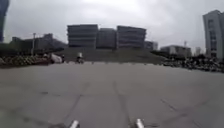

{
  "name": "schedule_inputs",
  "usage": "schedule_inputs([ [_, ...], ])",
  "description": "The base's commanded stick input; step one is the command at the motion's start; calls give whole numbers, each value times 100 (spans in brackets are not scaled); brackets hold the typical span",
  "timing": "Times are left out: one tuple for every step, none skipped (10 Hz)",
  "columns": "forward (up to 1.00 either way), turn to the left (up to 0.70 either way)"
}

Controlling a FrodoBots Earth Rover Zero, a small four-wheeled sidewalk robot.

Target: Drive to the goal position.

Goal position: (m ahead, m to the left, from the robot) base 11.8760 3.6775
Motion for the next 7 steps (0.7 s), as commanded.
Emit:
schedule_inputs([
  [100, 6],
  [100, 6],
  [100, 6],
  [100, 6],
  [100, -19],
  [100, -34],
  [100, -34],
])
